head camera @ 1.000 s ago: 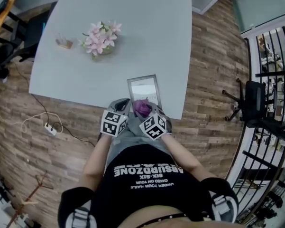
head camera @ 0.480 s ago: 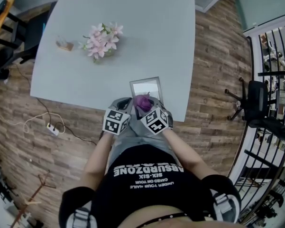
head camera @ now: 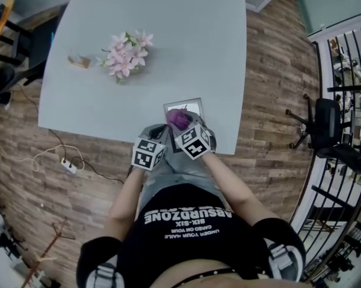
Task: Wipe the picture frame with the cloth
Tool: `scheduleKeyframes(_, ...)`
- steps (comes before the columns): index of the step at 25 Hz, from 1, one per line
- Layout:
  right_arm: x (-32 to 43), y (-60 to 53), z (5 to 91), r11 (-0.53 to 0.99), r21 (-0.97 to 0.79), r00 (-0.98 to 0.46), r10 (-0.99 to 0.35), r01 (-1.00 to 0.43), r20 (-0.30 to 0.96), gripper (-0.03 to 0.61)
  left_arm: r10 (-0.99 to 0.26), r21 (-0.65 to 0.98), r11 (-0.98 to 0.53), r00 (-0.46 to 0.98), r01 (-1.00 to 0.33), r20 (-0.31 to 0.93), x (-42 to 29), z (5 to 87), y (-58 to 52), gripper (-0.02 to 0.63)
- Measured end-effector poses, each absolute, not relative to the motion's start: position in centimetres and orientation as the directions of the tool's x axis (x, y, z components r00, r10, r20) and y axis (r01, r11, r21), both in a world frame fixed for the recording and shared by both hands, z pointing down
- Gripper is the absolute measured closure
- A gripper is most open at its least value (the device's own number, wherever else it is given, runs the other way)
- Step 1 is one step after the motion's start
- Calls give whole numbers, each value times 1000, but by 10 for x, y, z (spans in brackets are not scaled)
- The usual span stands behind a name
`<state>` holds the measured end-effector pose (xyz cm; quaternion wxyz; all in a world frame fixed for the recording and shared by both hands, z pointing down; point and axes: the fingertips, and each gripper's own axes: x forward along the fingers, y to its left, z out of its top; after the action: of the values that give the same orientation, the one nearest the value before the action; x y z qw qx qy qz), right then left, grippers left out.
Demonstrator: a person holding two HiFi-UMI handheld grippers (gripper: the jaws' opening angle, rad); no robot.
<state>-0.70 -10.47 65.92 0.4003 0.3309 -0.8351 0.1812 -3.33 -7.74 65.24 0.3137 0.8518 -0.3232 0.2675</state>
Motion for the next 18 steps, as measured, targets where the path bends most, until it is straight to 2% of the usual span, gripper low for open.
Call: scheduleKeyframes(18, -9, -136, 658, 691, -55, -466, -425, -721, 776, 387, -299, 308, -671, 626, -675, 721, -22, 675, -79, 598)
